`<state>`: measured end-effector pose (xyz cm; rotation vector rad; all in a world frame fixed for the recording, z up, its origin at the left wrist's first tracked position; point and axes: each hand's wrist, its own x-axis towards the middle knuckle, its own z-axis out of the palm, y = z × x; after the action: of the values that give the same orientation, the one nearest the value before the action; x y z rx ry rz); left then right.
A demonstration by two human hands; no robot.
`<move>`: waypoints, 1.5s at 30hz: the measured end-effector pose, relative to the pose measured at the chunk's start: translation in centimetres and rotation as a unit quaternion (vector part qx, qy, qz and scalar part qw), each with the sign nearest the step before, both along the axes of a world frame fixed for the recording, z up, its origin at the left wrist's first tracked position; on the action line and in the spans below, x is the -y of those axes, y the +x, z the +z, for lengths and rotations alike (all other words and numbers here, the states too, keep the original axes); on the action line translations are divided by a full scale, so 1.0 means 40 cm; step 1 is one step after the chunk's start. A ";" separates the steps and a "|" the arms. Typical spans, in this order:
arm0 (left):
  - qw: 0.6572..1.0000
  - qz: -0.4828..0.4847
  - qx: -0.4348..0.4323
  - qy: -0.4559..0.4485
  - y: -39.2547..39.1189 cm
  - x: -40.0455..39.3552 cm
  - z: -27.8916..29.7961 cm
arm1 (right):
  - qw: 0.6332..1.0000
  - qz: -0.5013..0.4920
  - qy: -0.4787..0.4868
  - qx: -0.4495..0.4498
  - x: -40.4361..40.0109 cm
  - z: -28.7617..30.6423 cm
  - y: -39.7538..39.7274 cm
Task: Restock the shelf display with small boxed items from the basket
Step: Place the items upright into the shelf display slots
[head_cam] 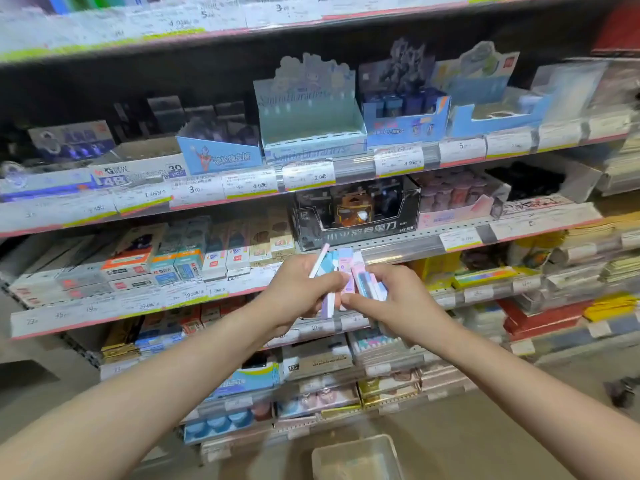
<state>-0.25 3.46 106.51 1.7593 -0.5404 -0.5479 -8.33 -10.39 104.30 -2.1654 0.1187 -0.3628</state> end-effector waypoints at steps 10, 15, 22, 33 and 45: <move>0.998 -0.055 0.030 0.014 0.021 -0.002 0.069 | 0.994 0.053 0.084 0.040 0.050 0.111 -0.002; 0.994 -0.070 0.081 0.021 0.024 0.044 0.098 | 0.994 0.066 0.033 0.085 0.090 0.152 0.037; 0.994 -0.042 0.100 0.004 0.061 0.136 0.136 | 0.990 0.106 0.011 0.088 0.204 0.209 0.109; 0.931 0.057 0.316 0.173 0.188 0.164 0.199 | 0.976 0.140 -0.069 0.155 0.353 0.339 0.293; 0.826 0.034 0.408 0.387 0.303 0.076 0.283 | 0.957 0.169 -0.153 0.178 0.236 0.421 0.479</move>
<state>11.86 0.42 117.84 2.7994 -0.9129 0.1291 10.84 -19.84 121.15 -2.3266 -0.5352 -0.5937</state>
